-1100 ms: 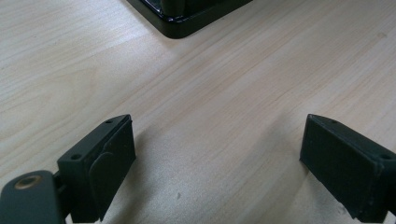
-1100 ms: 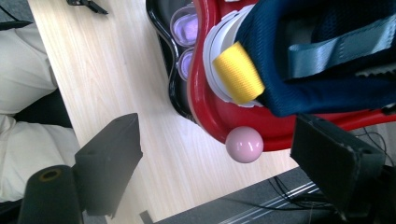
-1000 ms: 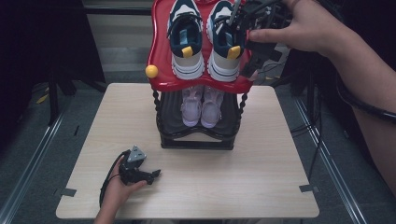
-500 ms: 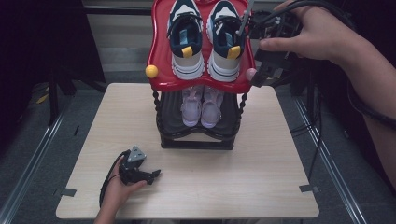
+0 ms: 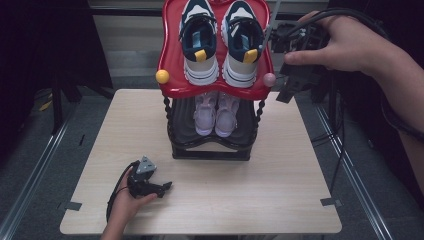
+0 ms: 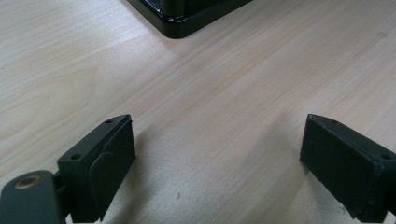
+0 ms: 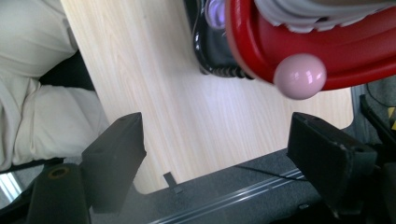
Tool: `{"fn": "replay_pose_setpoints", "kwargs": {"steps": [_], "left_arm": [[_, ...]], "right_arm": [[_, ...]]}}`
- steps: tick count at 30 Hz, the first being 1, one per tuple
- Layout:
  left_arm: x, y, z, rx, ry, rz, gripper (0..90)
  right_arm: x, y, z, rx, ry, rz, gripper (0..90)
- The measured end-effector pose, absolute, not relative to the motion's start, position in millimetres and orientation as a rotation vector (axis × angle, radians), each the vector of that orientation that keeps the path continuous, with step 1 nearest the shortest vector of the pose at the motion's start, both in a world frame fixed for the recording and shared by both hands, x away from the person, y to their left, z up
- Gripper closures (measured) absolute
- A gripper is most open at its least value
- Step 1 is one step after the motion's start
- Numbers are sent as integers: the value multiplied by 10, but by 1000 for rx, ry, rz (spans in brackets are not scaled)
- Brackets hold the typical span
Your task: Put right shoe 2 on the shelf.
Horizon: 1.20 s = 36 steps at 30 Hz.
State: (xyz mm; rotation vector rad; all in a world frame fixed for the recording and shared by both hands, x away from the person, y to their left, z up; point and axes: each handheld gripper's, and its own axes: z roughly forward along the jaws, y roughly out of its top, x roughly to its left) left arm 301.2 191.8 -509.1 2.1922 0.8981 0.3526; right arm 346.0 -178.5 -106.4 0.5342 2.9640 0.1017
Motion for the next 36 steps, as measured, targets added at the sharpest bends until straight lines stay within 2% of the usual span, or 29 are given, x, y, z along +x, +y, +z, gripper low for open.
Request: {"fn": "replay_pose_setpoints", "kwargs": {"steps": [15,36], "left_arm": [[3012,1918,-5091,2192,898,353,97],[3013,1919,-5090,2193,899,352,97]], "right_arm": [[3346,-1939,-1191,546,2974,77,187],[3093,-2205,-1635,549,3016,97,187]]}}
